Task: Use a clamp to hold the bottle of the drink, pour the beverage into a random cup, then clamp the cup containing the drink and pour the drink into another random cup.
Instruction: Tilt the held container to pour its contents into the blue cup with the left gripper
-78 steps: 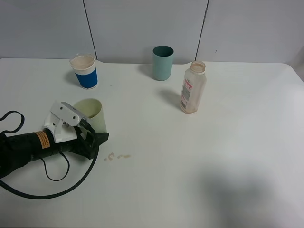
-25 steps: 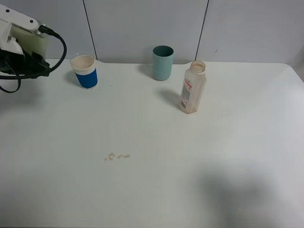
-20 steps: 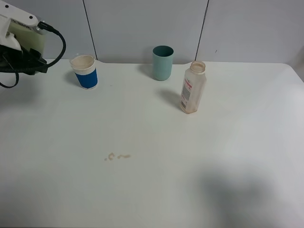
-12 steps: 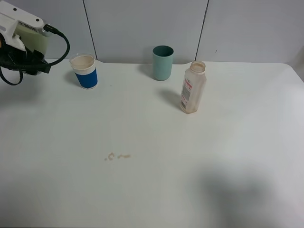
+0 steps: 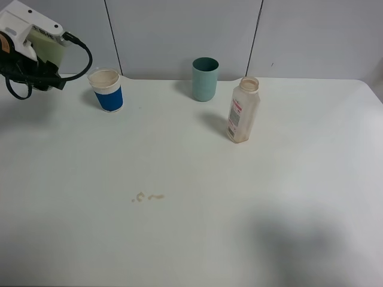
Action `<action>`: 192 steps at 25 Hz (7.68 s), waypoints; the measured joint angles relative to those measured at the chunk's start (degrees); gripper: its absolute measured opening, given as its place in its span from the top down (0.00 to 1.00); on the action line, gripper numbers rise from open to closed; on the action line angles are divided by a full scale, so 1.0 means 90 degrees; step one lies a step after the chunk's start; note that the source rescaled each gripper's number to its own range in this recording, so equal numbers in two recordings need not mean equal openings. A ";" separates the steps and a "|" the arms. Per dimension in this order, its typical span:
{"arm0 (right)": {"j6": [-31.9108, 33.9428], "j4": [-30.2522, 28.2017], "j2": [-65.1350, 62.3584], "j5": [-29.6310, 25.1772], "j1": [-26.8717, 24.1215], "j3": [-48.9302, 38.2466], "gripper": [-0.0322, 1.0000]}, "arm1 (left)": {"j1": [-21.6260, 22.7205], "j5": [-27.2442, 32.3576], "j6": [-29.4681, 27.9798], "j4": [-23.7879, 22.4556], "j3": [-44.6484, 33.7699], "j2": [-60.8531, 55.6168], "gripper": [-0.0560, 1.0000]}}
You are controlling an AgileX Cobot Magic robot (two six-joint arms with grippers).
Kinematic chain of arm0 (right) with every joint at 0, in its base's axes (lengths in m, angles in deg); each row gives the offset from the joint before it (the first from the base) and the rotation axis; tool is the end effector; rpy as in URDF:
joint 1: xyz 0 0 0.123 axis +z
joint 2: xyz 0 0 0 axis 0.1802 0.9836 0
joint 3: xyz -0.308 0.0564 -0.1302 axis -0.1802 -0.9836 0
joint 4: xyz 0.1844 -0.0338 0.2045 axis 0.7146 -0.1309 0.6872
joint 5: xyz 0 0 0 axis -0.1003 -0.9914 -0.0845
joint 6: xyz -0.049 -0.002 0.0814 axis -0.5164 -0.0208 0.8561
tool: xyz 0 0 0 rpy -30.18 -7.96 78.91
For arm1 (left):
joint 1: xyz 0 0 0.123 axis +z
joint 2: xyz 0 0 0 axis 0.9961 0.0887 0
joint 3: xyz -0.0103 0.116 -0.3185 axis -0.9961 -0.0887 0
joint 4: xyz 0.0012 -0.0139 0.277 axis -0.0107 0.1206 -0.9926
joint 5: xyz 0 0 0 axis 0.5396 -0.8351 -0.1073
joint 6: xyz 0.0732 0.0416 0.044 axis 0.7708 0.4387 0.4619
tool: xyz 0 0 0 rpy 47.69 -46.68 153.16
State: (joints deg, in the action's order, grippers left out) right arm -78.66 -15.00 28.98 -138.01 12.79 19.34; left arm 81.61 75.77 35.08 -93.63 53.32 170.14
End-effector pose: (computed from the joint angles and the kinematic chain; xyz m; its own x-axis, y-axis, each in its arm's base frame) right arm -0.0333 -0.0135 0.2884 -0.4492 0.0008 -0.8934 0.0800 0.9960 -0.0394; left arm 0.3706 -0.0125 0.2553 -0.6204 0.4426 -0.6475 0.2659 0.8953 0.3573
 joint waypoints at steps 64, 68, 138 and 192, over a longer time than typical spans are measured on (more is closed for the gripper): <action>0.0000 0.0000 0.0000 0.0000 0.0000 0.0000 0.00 | -0.0405 0.1889 0.1634 -0.0233 0.2155 0.1573 0.94; 0.0000 0.0000 0.0000 0.0000 0.0000 0.0000 0.00 | -0.0413 0.1916 0.1696 -0.0275 0.2155 0.1573 0.94; 0.0000 0.0000 0.0000 0.0000 0.0000 0.0000 0.00 | -0.0613 0.2426 0.2363 -0.1477 0.2705 0.2189 0.94; 0.0000 0.0000 0.0000 0.0000 0.0000 0.0000 0.00 | -0.0628 0.2512 0.2716 -0.2667 0.2705 0.2189 0.94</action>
State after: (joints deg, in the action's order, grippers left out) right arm -78.66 -15.00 28.98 -138.01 12.79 19.34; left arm 75.96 98.37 59.52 -117.63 77.66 189.84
